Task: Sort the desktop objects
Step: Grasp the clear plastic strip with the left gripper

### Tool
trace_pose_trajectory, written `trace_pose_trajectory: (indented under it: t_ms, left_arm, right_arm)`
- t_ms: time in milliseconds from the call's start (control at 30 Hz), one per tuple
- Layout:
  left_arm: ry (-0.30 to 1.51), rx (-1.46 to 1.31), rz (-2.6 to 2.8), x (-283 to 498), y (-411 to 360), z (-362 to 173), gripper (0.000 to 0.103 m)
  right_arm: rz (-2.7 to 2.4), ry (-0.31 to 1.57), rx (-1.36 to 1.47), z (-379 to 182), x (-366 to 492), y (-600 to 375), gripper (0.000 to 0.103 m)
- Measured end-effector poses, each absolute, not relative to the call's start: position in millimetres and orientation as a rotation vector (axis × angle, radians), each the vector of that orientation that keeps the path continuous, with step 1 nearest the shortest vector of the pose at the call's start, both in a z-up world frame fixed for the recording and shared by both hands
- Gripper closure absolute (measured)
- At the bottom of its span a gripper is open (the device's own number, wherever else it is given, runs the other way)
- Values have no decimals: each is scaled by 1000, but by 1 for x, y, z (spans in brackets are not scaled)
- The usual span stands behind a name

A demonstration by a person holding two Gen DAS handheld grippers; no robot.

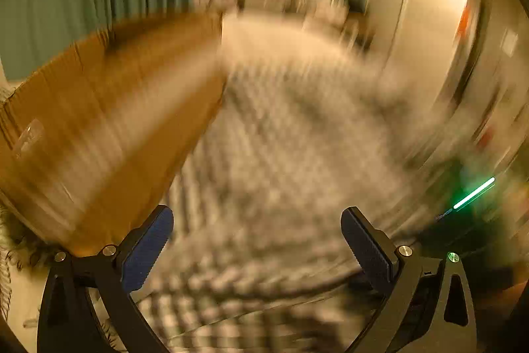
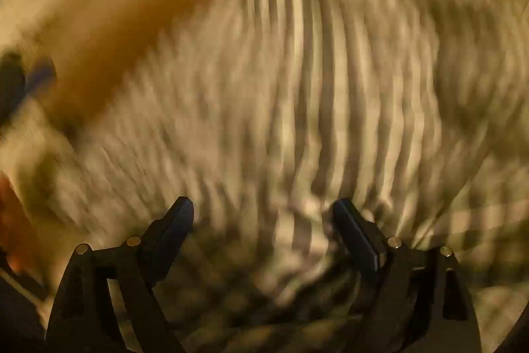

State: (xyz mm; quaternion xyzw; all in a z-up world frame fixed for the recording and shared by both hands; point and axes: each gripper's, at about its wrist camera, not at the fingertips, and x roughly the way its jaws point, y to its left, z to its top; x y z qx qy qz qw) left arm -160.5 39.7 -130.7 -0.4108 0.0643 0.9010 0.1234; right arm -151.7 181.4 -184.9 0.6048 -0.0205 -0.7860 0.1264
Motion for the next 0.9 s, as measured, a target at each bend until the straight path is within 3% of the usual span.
trace_pose_trajectory:
  t_ms: [67, 167, 267, 400, 533, 567, 600, 667, 900]
  left_arm:
    - [190, -1405, 2576, -175, 33, -159, 0]
    - [-66, -1499, 2653, -188, -9, -168, 0]
    - [-204, -1512, 2685, -189, -31, -168, 0]
    - [-90, -1533, 2622, -190, -26, -176, 2]
    - [70, -1611, 2540, -193, -16, -185, 24]
    - [84, -1603, 2524, -191, -16, -183, 46]
    - [96, -1593, 2506, -188, -16, -181, 79]
    - [92, -1584, 2438, -182, -16, -178, 96]
    - [72, -1405, 2505, -148, -22, -145, 100]
  right_arm:
    - [-2320, 35, 1728, -175, -146, 174, 16]
    - [-2315, 88, 1745, -175, -143, 169, 16]
    - [-2304, 119, 1754, -177, -143, 167, 16]
    - [-2311, 69, 1724, -174, -143, 173, 16]
    - [-2303, -9, 1699, -171, -144, 181, 16]
    - [-2300, -25, 1692, -169, -145, 183, 16]
    - [-2297, -42, 1686, -169, -145, 186, 16]
    - [-2292, -75, 1676, -167, -146, 189, 16]
    - [-2323, -231, 1570, -150, -126, 214, 16]
